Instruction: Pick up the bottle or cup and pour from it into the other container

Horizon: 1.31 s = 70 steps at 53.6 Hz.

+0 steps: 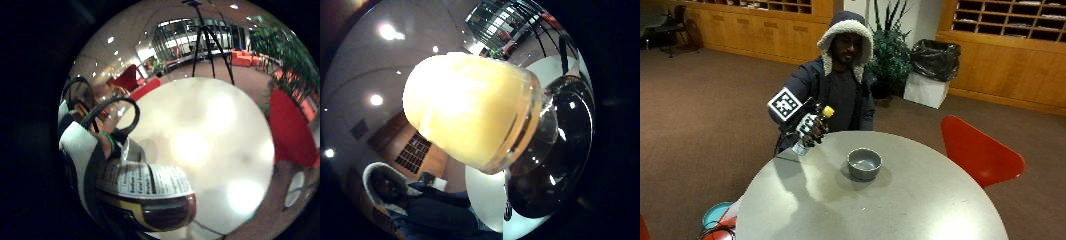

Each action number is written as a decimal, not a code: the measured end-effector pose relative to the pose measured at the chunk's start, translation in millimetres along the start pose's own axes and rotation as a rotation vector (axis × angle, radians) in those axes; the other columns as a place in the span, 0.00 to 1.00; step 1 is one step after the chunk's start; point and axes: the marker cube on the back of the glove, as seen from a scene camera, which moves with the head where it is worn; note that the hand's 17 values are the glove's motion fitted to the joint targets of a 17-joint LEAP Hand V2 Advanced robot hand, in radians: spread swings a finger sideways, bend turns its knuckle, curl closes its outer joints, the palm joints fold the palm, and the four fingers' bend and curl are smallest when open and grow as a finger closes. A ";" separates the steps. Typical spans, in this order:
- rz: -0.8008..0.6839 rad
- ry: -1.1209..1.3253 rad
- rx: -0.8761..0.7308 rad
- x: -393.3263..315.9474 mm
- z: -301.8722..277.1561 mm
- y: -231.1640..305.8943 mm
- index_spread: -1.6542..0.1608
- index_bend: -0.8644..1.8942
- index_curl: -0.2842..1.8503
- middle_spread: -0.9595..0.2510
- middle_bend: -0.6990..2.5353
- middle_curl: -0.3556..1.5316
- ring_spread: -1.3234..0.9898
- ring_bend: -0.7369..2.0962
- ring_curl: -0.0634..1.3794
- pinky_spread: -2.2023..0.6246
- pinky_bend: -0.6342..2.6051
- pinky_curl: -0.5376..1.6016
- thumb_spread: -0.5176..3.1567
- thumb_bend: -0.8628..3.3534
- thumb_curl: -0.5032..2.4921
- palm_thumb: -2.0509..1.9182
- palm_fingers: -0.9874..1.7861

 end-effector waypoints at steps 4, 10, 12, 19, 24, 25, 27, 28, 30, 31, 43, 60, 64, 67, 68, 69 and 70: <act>-0.160 0.126 0.027 -14.9 3.4 -6.1 0.74 0.38 0.36 0.59 0.38 0.46 0.49 0.50 0.34 0.72 0.33 0.43 0.21 0.20 0.41 0.77 0.83; -0.261 0.327 -0.022 -44.7 10.0 -11.0 0.74 0.38 0.36 0.59 0.38 0.46 0.49 0.50 0.35 0.72 0.33 0.43 0.21 0.20 0.42 0.77 0.82; -0.277 0.383 -0.032 -53.1 13.3 -10.9 0.74 0.38 0.36 0.59 0.38 0.46 0.49 0.50 0.35 0.72 0.33 0.43 0.21 0.20 0.42 0.77 0.82; -0.343 0.571 -0.080 -76.1 25.6 -15.3 0.74 0.38 0.37 0.59 0.38 0.46 0.49 0.50 0.35 0.71 0.33 0.43 0.21 0.20 0.42 0.77 0.82; -0.393 0.678 -0.109 -88.5 34.7 -23.0 0.74 0.38 0.37 0.59 0.38 0.47 0.49 0.50 0.35 0.71 0.33 0.43 0.21 0.20 0.42 0.77 0.82; -0.404 0.700 -0.113 -90.8 36.7 -24.3 0.74 0.38 0.37 0.59 0.38 0.47 0.49 0.50 0.35 0.71 0.33 0.43 0.21 0.20 0.42 0.77 0.82; -0.426 0.742 -0.122 -95.3 40.9 -26.1 0.74 0.38 0.37 0.59 0.38 0.47 0.49 0.50 0.35 0.71 0.33 0.43 0.21 0.20 0.43 0.77 0.83; -0.435 0.761 -0.125 -97.5 43.1 -26.8 0.74 0.38 0.37 0.59 0.38 0.47 0.49 0.50 0.35 0.71 0.33 0.43 0.21 0.20 0.43 0.77 0.83; -0.452 0.798 -0.133 -101.6 47.8 -28.0 0.74 0.38 0.37 0.59 0.38 0.47 0.49 0.50 0.35 0.71 0.33 0.43 0.21 0.20 0.43 0.77 0.83; -0.461 0.816 -0.138 -103.5 50.4 -28.5 0.74 0.38 0.37 0.59 0.38 0.47 0.49 0.50 0.35 0.71 0.33 0.43 0.21 0.20 0.43 0.77 0.83; -0.591 1.067 -0.245 -118.7 89.3 -20.1 0.74 0.38 0.37 0.59 0.38 0.47 0.48 0.50 0.35 0.71 0.33 0.43 0.20 0.20 0.43 0.77 0.83; -0.712 1.331 -0.356 -116.9 134.4 0.3 0.74 0.38 0.38 0.59 0.38 0.47 0.48 0.50 0.35 0.70 0.33 0.43 0.20 0.20 0.44 0.77 0.83; -0.723 1.365 -0.373 -113.7 142.2 1.7 0.74 0.38 0.38 0.59 0.38 0.47 0.48 0.50 0.35 0.70 0.34 0.43 0.20 0.20 0.44 0.77 0.83; -0.728 1.375 -0.379 -111.4 146.9 1.5 0.74 0.38 0.38 0.59 0.38 0.47 0.48 0.50 0.35 0.70 0.34 0.43 0.20 0.20 0.44 0.77 0.83; -0.728 1.375 -0.379 -110.9 148.7 2.6 0.74 0.38 0.38 0.59 0.38 0.47 0.48 0.50 0.35 0.70 0.34 0.43 0.20 0.20 0.44 0.77 0.83; -0.728 1.375 -0.379 -110.4 150.5 4.0 0.74 0.38 0.38 0.59 0.38 0.47 0.48 0.50 0.35 0.70 0.34 0.43 0.20 0.20 0.44 0.77 0.83; -0.728 1.375 -0.378 -110.0 152.2 5.6 0.74 0.38 0.38 0.59 0.38 0.47 0.48 0.50 0.35 0.70 0.34 0.43 0.20 0.20 0.44 0.77 0.83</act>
